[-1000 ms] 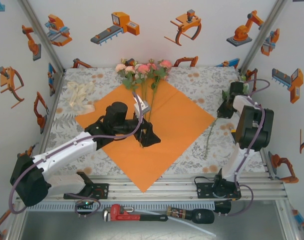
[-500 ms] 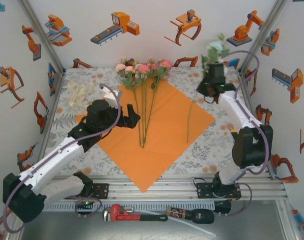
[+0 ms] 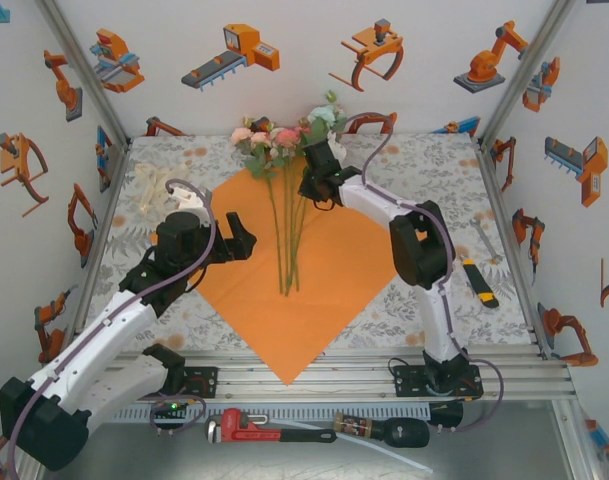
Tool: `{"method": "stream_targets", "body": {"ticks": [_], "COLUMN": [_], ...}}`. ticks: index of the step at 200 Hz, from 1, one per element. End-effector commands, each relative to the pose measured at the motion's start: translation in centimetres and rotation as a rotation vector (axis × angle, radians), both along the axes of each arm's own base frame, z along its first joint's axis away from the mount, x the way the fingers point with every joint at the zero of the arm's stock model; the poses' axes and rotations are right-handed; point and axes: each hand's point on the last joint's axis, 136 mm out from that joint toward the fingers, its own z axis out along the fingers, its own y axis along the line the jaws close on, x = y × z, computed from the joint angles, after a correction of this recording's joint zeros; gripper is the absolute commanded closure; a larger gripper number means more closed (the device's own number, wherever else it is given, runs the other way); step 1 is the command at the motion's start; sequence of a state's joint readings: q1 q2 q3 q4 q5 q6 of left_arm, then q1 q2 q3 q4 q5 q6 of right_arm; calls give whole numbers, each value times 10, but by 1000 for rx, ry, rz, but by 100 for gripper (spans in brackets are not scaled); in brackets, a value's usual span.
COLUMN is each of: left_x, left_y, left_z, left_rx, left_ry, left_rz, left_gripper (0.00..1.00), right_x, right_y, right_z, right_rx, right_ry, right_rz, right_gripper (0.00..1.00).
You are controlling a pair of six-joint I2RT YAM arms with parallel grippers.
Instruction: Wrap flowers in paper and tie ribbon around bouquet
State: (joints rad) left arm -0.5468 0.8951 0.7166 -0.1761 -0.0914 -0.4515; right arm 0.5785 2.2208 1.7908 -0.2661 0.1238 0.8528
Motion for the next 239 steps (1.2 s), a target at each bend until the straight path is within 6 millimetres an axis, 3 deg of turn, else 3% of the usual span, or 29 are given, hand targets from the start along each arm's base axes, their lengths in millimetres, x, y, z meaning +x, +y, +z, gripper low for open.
{"method": "stream_targets", "body": {"ticks": [1,27,43,70,96,127,149,163,179,194,208,226,239], "left_x": [-4,-4,-4,-3,-1,0,-5,-12,-23,-38,-55,-79,-98], "left_y": [4,4,4,4,2,2,5,14,36,50,48,47,53], "left_z": [-4,-3,-4,-9,-10,-14,-22,-35,-56,-71,-86,-110,-128], "left_rx": [-11,-11,-8,-4,-1,5,8,15,27,39,25,-4,-11], "left_ry": [10,7,8,14,24,37,89,161,262,337,410,533,634], "left_rz": [5,4,2,8,1,5,20,68,190,253,225,224,267], "left_gripper": [3,3,3,3,3,3,3,3,3,0,6,17,24], "right_x": [6,12,15,22,25,18,3,-20,-59,-107,-155,-216,-249], "right_y": [4,11,10,8,7,6,-8,-27,-58,-88,-108,-116,-114], "right_z": [0,-18,-28,-30,-7,44,79,100,104,89,67,33,18], "right_rx": [-20,-61,-94,-85,-83,-81,-104,-131,-155,-166,-150,-115,-96], "right_ry": [0,19,31,31,7,-66,-108,-128,-119,-79,-8,107,159], "right_rz": [28,80,102,112,146,203,228,221,186,159,163,230,295], "right_gripper": [100,100,90,84,73,63,62,62,62,62,62,61,58]}}
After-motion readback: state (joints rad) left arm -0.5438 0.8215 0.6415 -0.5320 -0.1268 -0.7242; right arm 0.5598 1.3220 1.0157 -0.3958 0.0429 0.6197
